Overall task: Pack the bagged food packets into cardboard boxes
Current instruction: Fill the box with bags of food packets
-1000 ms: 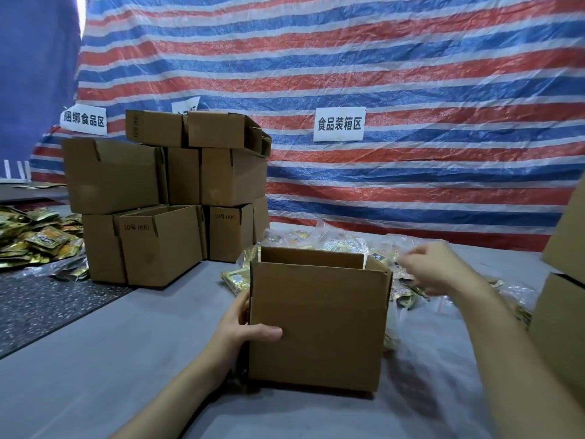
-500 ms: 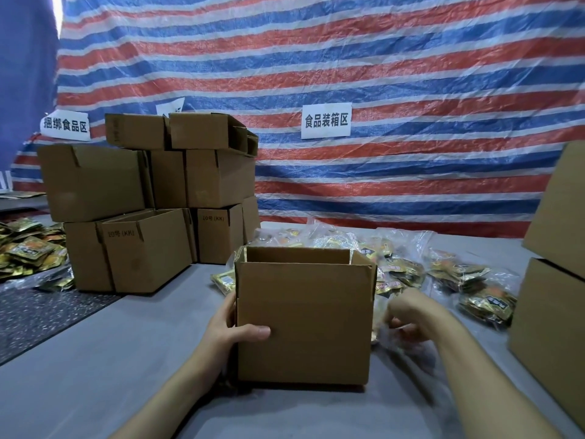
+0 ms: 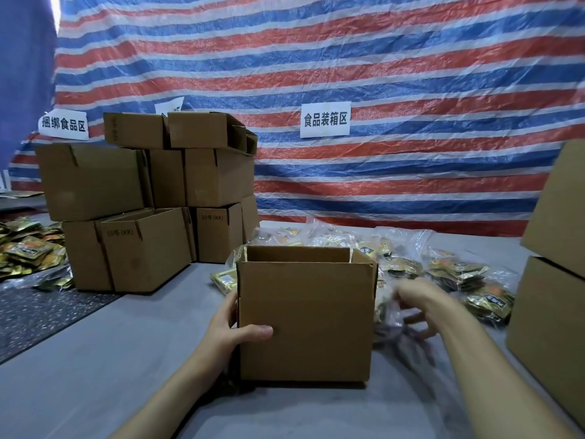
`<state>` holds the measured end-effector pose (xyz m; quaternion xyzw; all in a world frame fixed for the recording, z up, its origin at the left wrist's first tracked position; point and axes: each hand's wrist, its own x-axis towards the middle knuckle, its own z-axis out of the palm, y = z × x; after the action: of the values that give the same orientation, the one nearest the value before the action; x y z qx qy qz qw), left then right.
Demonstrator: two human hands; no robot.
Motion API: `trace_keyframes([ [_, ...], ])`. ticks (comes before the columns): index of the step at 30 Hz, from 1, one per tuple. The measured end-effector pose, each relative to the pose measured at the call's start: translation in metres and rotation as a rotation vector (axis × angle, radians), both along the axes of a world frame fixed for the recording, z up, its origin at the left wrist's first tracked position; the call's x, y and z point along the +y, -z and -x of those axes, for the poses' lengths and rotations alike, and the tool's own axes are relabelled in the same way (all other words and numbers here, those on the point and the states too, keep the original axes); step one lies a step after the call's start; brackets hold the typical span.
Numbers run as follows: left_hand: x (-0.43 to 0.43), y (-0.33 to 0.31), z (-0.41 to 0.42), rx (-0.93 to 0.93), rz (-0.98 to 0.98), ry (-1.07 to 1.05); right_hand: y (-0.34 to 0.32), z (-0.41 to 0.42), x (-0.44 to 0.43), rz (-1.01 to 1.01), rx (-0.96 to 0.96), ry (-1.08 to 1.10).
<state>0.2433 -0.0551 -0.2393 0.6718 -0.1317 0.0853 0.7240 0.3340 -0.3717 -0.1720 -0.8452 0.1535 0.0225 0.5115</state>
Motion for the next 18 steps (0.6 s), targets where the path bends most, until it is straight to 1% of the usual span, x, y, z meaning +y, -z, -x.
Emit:
trace_keyframes([
  [3,0.0,0.0,0.0,-0.002,0.006,0.004,0.013,-0.003,-0.002,0.036,0.008,0.034],
  [4,0.0,0.0,-0.001,-0.003,0.005,0.007,0.014,-0.001,-0.002,-0.002,0.003,0.047],
  [8,0.0,0.001,-0.001,-0.001,0.005,0.001,0.005,0.0,0.003,-0.306,-0.02,0.06],
  [10,0.001,0.001,-0.002,0.003,0.001,-0.007,-0.001,0.0,0.005,-0.363,-0.02,0.011],
  [13,0.001,0.002,-0.003,0.007,0.0,-0.007,0.003,-0.005,0.009,-0.293,-0.021,0.005],
  [16,0.001,0.002,-0.003,0.009,-0.013,-0.012,0.021,-0.009,0.009,-0.234,-0.065,0.105],
  [18,0.001,0.003,-0.003,0.009,-0.011,-0.013,0.029,-0.012,0.007,-0.247,-0.064,0.147],
])
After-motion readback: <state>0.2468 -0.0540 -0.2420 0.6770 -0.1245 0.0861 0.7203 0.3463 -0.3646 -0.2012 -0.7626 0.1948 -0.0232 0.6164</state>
